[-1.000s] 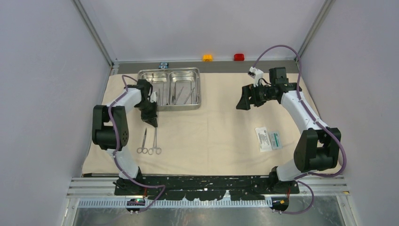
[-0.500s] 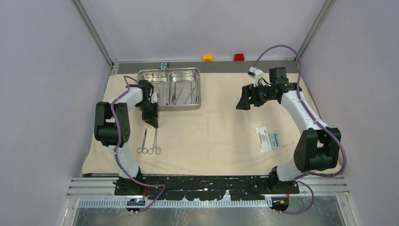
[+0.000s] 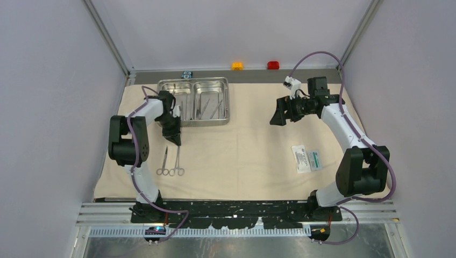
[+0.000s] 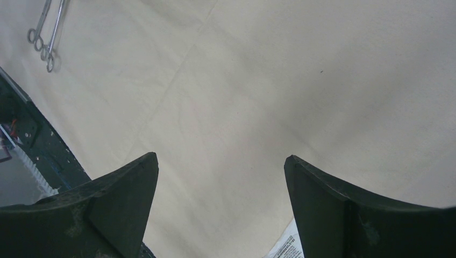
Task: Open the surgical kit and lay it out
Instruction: Place the medical item in the surgical kit, then pick up the medical item from the container.
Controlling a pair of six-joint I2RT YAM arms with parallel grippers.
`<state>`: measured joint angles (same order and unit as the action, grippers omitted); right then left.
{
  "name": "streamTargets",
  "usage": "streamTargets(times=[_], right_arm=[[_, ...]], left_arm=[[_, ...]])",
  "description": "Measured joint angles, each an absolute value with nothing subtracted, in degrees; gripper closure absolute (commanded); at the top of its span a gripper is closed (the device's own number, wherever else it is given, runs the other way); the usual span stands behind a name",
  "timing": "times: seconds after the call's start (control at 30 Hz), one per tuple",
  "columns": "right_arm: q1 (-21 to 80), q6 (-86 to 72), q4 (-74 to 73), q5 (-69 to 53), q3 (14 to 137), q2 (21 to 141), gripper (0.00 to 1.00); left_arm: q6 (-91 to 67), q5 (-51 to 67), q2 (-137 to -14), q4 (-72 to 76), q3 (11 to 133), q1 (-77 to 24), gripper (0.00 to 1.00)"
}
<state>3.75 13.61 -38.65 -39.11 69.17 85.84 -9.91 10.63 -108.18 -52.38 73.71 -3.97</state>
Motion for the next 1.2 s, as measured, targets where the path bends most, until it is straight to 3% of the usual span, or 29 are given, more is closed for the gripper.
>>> streamTargets(times=[0.37,0.73,0.97,1.2], right_arm=[[3.7,13.6,-38.7,-39.1,69.2,85.9,0.09],[3.7,13.6,-38.7,-39.1,69.2,85.9,0.09],[3.7,13.6,-38.7,-39.4,69.2,85.9,0.09],[3.7,13.7,-38.9,-39.5,69.2,85.9,0.08]], left_arm=[[-10.0,10.8,-108.2,-52.6,73.9,-3.6,0.75],[-8.7,13.5,-101.6,-54.2,76.0,-3.3,0.48],[-6.2,14.6,-96.1,-53.8,85.3,-3.2,0.47],[-5.1,14.2,-108.4,-51.1,101.9,-2.2,0.51]])
